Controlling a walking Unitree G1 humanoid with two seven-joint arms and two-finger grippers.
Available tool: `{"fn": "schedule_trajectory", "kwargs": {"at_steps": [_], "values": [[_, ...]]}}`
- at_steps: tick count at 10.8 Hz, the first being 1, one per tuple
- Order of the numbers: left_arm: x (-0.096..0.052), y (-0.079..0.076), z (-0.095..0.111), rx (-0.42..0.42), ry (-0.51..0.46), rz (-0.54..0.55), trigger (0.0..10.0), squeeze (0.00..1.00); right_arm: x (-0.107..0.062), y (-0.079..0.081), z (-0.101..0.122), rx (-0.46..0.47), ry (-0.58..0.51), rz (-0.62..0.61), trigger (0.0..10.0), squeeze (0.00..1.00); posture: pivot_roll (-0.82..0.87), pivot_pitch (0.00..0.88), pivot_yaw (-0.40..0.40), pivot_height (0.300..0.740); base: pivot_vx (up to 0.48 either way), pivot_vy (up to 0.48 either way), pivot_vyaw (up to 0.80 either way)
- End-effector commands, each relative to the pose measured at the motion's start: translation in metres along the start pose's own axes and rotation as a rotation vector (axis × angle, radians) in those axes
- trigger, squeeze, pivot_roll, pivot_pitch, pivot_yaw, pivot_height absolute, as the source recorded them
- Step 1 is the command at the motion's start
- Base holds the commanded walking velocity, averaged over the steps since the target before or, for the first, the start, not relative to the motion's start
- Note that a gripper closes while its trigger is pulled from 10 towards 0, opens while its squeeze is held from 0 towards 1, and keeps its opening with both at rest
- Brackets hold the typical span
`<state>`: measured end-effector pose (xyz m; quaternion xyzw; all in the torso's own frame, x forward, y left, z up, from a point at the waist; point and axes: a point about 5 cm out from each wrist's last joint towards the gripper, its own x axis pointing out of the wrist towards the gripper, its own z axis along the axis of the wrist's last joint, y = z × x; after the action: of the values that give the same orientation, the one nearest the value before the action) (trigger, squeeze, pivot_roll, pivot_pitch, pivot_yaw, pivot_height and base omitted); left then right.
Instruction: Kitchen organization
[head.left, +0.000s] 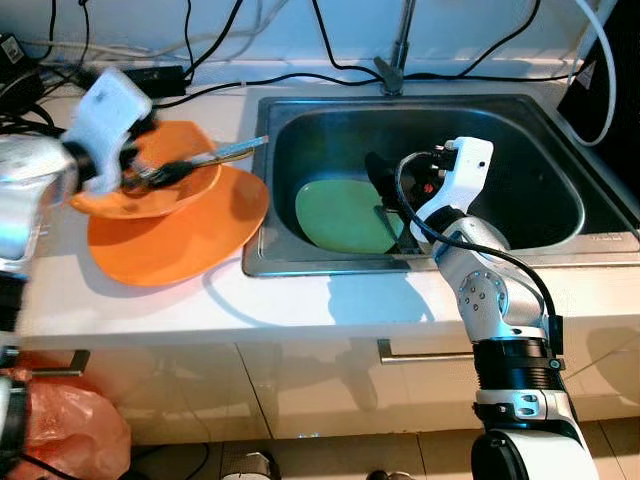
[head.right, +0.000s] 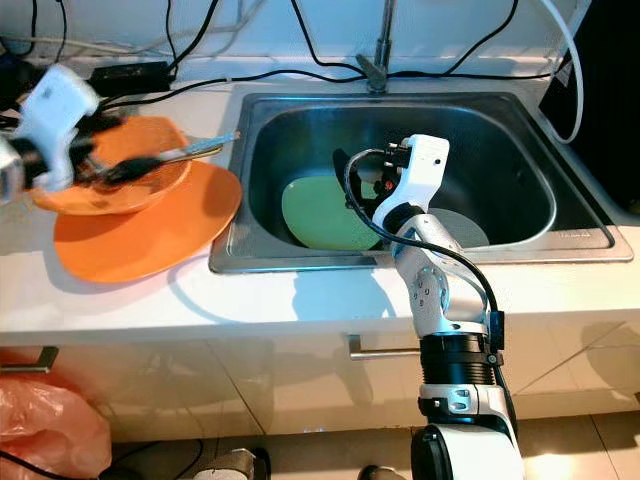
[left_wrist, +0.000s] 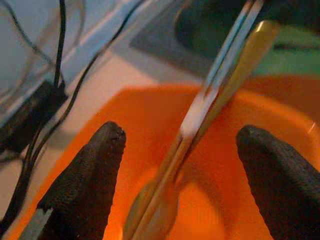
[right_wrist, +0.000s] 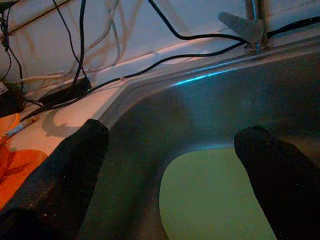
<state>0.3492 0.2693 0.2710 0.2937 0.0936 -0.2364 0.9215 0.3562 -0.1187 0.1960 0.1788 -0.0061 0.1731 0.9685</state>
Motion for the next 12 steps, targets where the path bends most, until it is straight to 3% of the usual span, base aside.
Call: {"fn": "schedule_trajectory", "kwargs": {"at_steps": [1, 4, 5, 6, 7, 8, 11, 12], "values": [[-0.001, 0.002, -0.005, 0.022, 0.026, -0.005, 10.0, 0.0, -0.002, 0.002, 0.002, -0.012, -0.001, 0.001, 10.0, 0.0, 0.15, 0.087, 0.029, 0.74, 0.0, 0.0, 0.0], [0.004, 0.015, -0.019, 0.024, 0.059, 0.066, 10.0, 0.0, -0.002, 0.003, 0.001, -0.015, 0.001, 0.006, 10.0, 0.0, 0.15, 0.086, 0.03, 0.74, 0.0, 0.0, 0.0], [0.007, 0.013, -0.022, 0.008, 0.063, 0.047, 8.5, 0.0, -0.002, 0.003, 0.002, -0.016, -0.001, 0.004, 10.0, 0.0, 0.14, 0.086, 0.033, 0.74, 0.0, 0.0, 0.0], [0.009, 0.013, -0.025, 0.006, 0.071, 0.039, 3.9, 0.0, -0.002, 0.003, 0.003, -0.017, -0.003, 0.002, 10.0, 0.0, 0.14, 0.086, 0.034, 0.74, 0.0, 0.0, 0.0], [0.01, 0.012, -0.028, 0.007, 0.082, 0.025, 3.6, 0.0, -0.002, 0.003, 0.003, -0.017, -0.003, 0.001, 10.0, 0.0, 0.14, 0.086, 0.033, 0.74, 0.0, 0.0, 0.0], [0.012, 0.007, -0.036, 0.041, 0.125, -0.033, 9.8, 0.0, -0.002, 0.002, 0.004, -0.018, -0.004, -0.001, 10.0, 0.0, 0.14, 0.087, 0.032, 0.74, 0.0, 0.0, 0.0], [0.014, 0.011, -0.037, 0.046, 0.133, -0.01, 10.0, 0.0, -0.002, 0.002, 0.004, -0.019, -0.005, -0.007, 10.0, 0.0, 0.14, 0.085, 0.034, 0.74, 0.0, 0.0, 0.0], [0.013, 0.016, -0.035, 0.035, 0.124, 0.017, 4.5, 0.0, -0.002, 0.001, 0.004, -0.018, -0.005, -0.012, 10.0, 0.0, 0.14, 0.083, 0.035, 0.74, 0.0, 0.0, 0.0]]}}
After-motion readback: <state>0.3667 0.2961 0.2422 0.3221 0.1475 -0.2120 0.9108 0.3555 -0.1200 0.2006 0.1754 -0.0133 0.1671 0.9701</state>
